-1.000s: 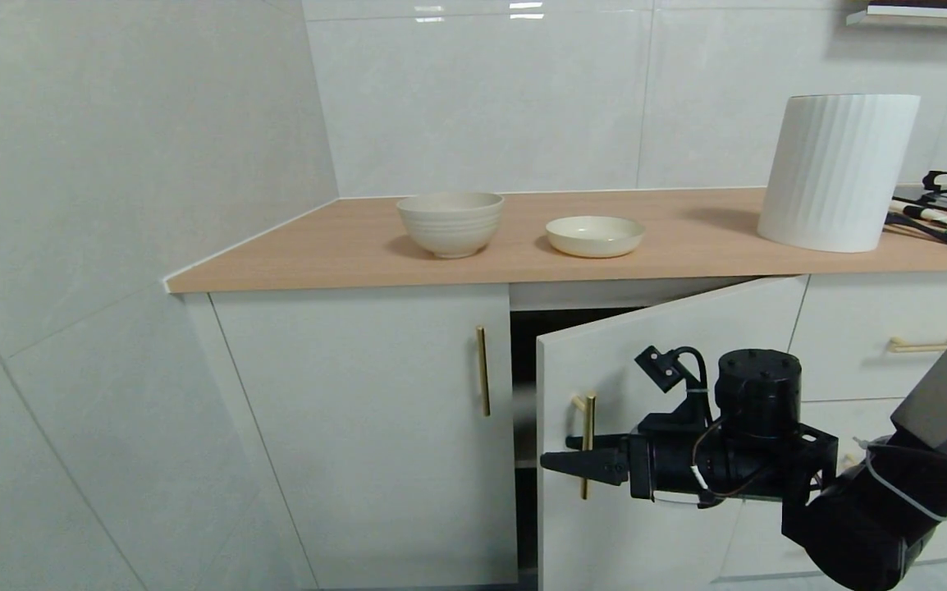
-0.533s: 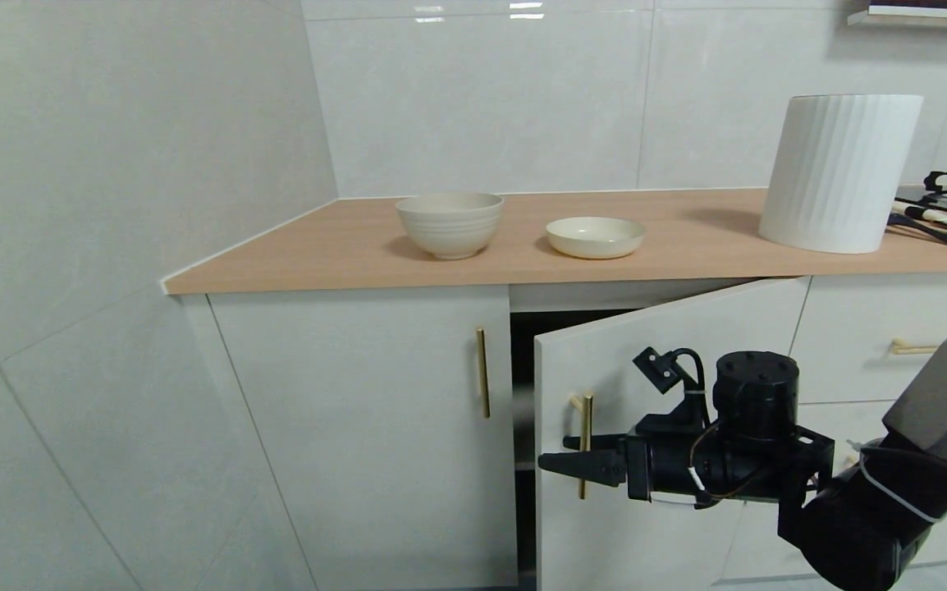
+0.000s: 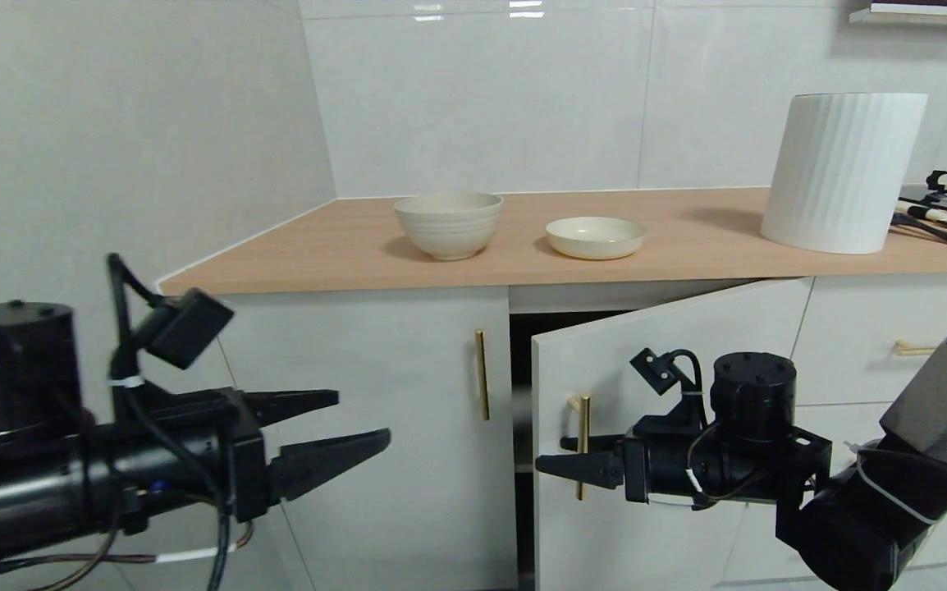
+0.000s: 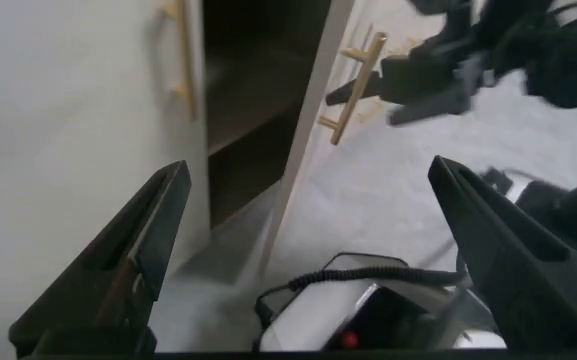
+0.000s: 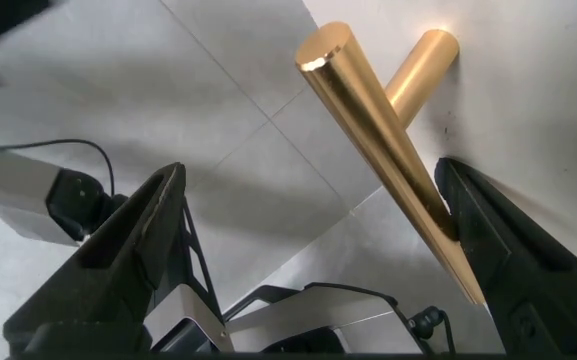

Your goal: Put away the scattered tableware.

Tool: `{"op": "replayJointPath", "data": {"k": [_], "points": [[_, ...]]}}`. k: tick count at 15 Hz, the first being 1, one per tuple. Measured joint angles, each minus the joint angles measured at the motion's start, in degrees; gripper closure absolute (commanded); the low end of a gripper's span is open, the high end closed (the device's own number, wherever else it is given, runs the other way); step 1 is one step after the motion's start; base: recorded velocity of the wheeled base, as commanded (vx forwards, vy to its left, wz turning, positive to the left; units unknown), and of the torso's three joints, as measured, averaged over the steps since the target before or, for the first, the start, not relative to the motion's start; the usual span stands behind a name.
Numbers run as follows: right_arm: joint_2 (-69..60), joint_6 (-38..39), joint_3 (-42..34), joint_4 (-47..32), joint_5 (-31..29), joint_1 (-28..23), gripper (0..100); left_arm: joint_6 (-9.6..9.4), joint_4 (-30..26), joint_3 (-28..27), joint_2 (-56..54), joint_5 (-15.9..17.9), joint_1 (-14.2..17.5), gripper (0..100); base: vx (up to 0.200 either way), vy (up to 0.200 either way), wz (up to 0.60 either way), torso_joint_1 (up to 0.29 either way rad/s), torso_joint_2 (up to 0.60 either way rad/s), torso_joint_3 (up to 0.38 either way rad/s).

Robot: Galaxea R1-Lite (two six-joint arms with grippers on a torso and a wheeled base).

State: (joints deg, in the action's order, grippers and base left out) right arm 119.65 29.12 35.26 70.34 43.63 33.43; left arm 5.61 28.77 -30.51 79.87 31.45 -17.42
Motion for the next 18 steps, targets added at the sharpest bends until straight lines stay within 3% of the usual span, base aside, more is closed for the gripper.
{"op": "replayJointPath", "data": {"k": [2,3,4,6,7,10,13,15,18], "points": [[0.5,0.0,0.0,0.1,0.0,0.1,0,0.74,10.3,-0.1,10.0,0.1,-1.8,0,0.000,0.000,0.00,0.000,0.00,0.000],[0.6,-0.1,0.0,0.1,0.0,0.2,0,2.13,15.2,-0.2,14.1,0.2,-2.5,0,0.000,0.000,0.00,0.000,0.00,0.000],[0.7,-0.1,0.0,0.1,0.0,0.3,0,3.61,18.4,-0.5,17.8,0.2,-2.9,0,0.000,0.000,0.00,0.000,0.00,0.000],[0.9,-0.1,0.0,0.1,0.0,0.4,0,4.46,19.8,-1.8,22.7,0.2,-3.4,0,0.000,0.000,0.00,0.000,0.00,0.000],[0.9,-0.1,0.0,0.1,0.0,0.4,0,4.53,19.9,-2.9,24.7,0.2,-3.9,100,0.000,0.000,0.00,0.000,0.00,0.000],[1.0,-0.1,0.0,0.0,0.0,0.4,0,4.60,19.9,-6.4,28.7,-1.6,-5.4,100,0.000,0.000,0.00,0.000,0.00,0.000],[1.1,-0.1,0.0,0.0,0.0,0.4,0,4.51,23.0,-12.6,33.7,-13.9,-6.7,100,0.000,0.000,0.00,0.000,0.00,0.000],[1.2,-0.1,0.0,0.0,0.0,0.4,0,4.68,24.3,-13.7,35.6,-14.8,-7.8,100,0.000,0.000,0.00,0.000,0.00,0.000],[1.3,-0.1,0.0,0.0,0.0,0.4,0,4.62,25.9,-14.2,36.9,-13.1,-9.6,100,0.000,0.000,0.00,0.000,0.00,0.000]]}}
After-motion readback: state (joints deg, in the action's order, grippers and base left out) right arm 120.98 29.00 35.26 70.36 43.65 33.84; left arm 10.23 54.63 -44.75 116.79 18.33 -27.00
